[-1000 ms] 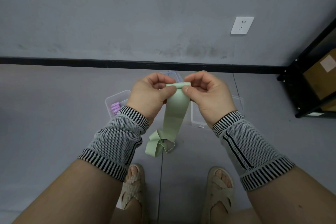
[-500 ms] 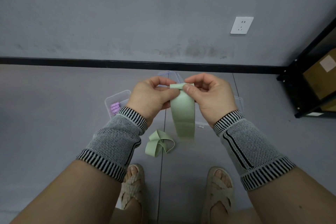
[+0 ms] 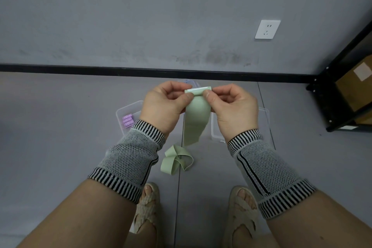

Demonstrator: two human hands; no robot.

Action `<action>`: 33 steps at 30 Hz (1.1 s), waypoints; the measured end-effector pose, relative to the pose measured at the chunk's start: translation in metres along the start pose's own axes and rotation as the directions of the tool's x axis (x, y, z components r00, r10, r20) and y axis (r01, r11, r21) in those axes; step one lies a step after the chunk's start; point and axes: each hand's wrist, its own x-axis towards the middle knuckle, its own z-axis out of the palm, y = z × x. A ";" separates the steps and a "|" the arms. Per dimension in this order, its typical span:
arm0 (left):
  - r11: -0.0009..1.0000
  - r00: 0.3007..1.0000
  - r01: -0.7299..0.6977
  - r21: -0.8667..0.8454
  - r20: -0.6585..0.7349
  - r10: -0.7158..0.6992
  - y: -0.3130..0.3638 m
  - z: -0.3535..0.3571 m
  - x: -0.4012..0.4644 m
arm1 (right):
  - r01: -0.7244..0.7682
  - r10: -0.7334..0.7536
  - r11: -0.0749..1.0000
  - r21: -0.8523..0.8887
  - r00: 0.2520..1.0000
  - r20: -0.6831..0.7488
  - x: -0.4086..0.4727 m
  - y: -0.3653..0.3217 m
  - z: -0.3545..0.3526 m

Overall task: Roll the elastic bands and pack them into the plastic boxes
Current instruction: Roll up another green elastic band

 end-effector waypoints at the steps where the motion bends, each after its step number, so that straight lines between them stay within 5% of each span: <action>1: 1.000 1.000 -0.007 0.008 -0.004 0.007 0.000 0.001 0.000 | 0.011 -0.011 1.000 -0.004 1.000 -0.012 0.000 0.000 0.001; 12: 0.999 0.999 -0.037 0.036 -0.001 0.037 -0.002 0.002 0.001 | -0.046 0.042 0.996 0.078 0.998 0.052 0.004 -0.001 -0.002; 22: 0.997 0.987 0.069 -0.017 -0.145 -0.071 -0.002 0.009 0.003 | -0.016 0.017 0.996 0.089 1.000 -0.001 0.007 0.005 0.000; 33: 1.000 0.981 -0.001 0.011 -0.193 0.004 -0.006 0.009 0.003 | -0.020 0.018 0.990 0.140 1.000 0.022 0.007 0.007 0.001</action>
